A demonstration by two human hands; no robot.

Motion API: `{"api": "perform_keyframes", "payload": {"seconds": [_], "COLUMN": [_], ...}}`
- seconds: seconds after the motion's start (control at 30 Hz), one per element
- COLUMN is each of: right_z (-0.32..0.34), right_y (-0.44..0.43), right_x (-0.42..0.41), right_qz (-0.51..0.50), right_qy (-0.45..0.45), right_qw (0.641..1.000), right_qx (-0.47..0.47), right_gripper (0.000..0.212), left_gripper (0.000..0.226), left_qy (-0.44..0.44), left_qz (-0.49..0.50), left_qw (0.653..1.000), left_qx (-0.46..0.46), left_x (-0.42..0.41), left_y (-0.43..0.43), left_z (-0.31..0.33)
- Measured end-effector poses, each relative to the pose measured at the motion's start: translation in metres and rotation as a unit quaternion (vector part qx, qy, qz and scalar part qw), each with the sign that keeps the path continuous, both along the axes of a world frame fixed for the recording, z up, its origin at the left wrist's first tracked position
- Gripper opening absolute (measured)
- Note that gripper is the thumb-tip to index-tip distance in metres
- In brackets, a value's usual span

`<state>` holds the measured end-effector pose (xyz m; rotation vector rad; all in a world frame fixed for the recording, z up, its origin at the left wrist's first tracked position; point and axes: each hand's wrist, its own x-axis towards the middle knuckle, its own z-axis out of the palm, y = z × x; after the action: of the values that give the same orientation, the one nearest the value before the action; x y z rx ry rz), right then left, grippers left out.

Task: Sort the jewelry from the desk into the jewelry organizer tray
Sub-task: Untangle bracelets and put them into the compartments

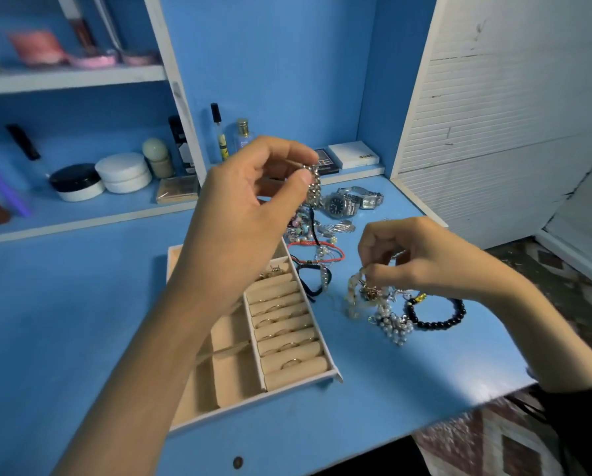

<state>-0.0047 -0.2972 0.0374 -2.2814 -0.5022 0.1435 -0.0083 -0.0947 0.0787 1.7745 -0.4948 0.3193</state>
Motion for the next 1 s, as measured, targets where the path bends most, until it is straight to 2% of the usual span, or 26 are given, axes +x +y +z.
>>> {"api": "perform_keyframes", "payload": {"seconds": [0.23,0.37,0.53,0.83,1.0], "right_z": [0.017,0.016,0.008,-0.018,-0.027], "right_y": [0.03,0.059,0.1,0.15,0.158], "right_x": [0.015,0.025,0.032,0.034,0.038], "right_qz": [-0.034,-0.031,-0.008,-0.016,-0.046], "right_qy": [-0.045,-0.07,-0.029,0.024,-0.009], "right_qw": [0.99,0.984,0.98,0.988,0.997], "right_qx": [0.13,0.159,0.197,0.149,0.069], "right_gripper": [0.011,0.01,0.004,0.006,0.004], "left_gripper": [0.018,0.017,0.017,0.02,0.019], "left_qy": [-0.023,-0.043,-0.051,-0.026,-0.005], "left_qz": [0.041,0.076,0.111,0.139,0.139], "left_qw": [0.997,0.994,0.991,0.989,0.99], "left_qx": [-0.058,-0.06,-0.049,-0.03,-0.034], "left_x": [-0.003,-0.005,-0.013,-0.024,-0.029], "left_y": [0.025,0.047,0.073,0.103,0.112], "left_z": [0.019,0.029,0.033,0.022,0.015]}}
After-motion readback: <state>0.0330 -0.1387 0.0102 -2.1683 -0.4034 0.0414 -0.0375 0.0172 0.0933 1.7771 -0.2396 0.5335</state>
